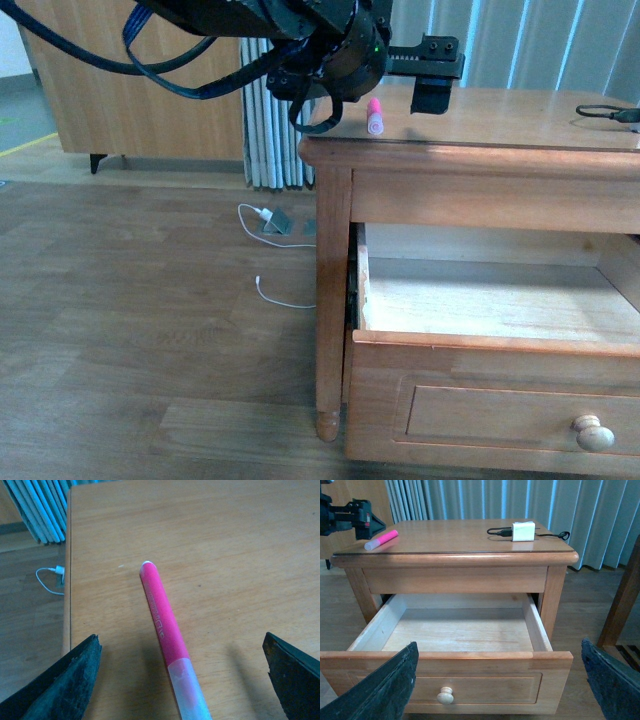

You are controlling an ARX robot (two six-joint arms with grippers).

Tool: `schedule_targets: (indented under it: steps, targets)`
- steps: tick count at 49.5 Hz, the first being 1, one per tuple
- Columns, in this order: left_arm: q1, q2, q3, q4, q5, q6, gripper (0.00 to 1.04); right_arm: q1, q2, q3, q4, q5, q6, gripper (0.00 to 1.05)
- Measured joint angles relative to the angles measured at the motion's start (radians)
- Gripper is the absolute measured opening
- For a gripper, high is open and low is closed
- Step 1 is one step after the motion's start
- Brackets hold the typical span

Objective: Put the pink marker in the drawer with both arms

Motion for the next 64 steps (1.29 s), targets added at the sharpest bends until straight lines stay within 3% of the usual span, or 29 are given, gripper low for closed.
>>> schedule_targets:
  steps: [29,45,54,57,64]
  targets:
    - [-0.008,0.14,0.241,-0.255,-0.014,-0.016,0.98,0.0,0.0,0.0,0.0,0.0,0.0,0.96]
    - [-0.014,0.143,0.259,-0.293,-0.019,0.0,0.51,0.0,0.0,0.0,0.0,0.0,0.0,0.96]
    - [-0.012,0.15,0.277,-0.309,-0.021,0.011,0.2,0.0,0.0,0.0,0.0,0.0,0.0,0.96]
    - [-0.01,0.15,0.276,-0.309,-0.018,0.011,0.15,0.0,0.0,0.0,0.0,0.0,0.0,0.96]
    - [-0.007,0.134,0.239,-0.277,-0.015,0.008,0.14,0.0,0.0,0.0,0.0,0.0,0.0,0.96]
